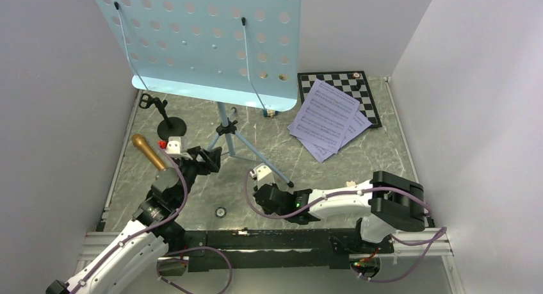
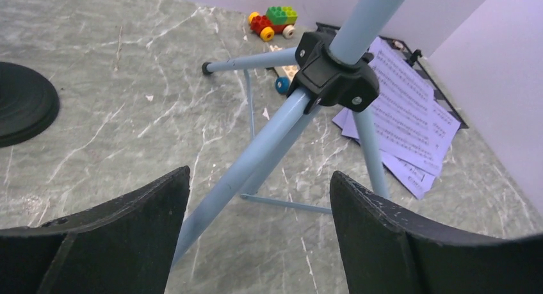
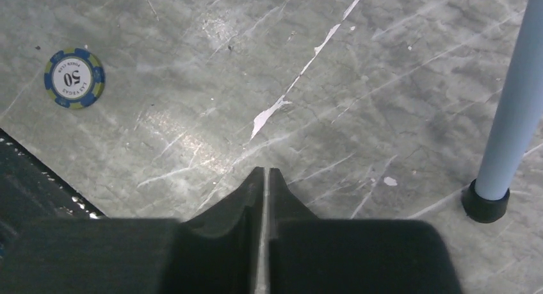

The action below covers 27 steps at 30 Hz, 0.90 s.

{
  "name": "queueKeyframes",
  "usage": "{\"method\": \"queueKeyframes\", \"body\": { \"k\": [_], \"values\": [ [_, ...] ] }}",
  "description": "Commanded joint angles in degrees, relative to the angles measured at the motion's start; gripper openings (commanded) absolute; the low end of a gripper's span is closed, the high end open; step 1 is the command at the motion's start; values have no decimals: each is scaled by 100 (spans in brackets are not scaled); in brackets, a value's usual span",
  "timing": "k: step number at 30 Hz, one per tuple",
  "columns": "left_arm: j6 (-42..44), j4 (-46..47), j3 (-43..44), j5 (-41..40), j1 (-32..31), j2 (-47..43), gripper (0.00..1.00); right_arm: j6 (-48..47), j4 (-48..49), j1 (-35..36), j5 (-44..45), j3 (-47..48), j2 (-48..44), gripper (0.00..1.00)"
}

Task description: Pack up the instrument practice props

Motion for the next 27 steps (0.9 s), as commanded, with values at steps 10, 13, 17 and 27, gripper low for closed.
{"method": "queueKeyframes", "body": {
  "k": [10,13,17,27],
  "values": [
    [93,-590,430,-3,-25,-319,84,-644,-300,-499,641,401,-1589,68],
    [45,-1137,440,-302,-21,-420,86,-949,-255,-1248,-208,272,-1790,75],
    [97,-1530,562,-349,-22,-51,89,-1370,-100,-1808,-1042,296,-1636,81],
    [291,-1428,647,-236,-23,727,82,-1689,45,-2096,-1715,577,-697,74]
  ]
}}
